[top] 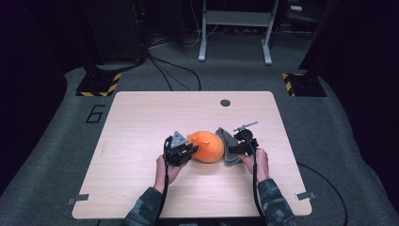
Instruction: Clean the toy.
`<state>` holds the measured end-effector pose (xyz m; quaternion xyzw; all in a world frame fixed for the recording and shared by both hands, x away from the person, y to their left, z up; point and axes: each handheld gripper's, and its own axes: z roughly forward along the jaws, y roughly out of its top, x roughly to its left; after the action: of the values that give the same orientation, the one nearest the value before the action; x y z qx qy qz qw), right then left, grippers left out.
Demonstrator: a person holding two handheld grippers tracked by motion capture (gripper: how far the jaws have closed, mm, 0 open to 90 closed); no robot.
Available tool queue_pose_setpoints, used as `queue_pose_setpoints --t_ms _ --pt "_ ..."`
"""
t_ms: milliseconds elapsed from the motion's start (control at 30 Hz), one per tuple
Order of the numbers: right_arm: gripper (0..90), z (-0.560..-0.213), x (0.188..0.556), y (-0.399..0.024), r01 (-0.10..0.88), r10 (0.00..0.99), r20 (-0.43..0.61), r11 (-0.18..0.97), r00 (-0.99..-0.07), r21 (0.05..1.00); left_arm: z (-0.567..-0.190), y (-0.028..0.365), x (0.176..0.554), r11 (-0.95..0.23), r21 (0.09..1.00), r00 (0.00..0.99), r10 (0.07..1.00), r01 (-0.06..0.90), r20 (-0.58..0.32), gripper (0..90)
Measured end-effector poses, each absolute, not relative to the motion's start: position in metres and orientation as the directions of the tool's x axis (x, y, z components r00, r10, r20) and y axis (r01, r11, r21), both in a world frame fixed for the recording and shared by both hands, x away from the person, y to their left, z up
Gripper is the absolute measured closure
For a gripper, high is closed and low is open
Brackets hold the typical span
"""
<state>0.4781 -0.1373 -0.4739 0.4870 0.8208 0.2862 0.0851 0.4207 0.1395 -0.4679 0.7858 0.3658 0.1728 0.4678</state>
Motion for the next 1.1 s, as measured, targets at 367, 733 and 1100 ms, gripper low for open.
queue_pose_setpoints --t_ms 367,733,1100 --pt "73.7 -0.396 0.452 -0.108 0.588 0.76 0.097 0.408 -0.642 0.698 -0.465 0.135 0.42 -0.304 0.861 0.675 0.736 0.407 -0.059 79.5" --pt "73.3 -0.394 0.455 -0.06 0.548 0.705 0.078 0.471 -0.705 0.691 -0.465 0.135 0.42 -0.305 0.861 0.673 0.737 0.407 -0.057 79.5" --pt "73.6 -0.403 0.452 -0.059 0.535 0.717 0.034 0.486 -0.696 0.691 -0.466 0.133 0.42 -0.317 0.855 0.67 0.74 0.411 -0.048 79.6"
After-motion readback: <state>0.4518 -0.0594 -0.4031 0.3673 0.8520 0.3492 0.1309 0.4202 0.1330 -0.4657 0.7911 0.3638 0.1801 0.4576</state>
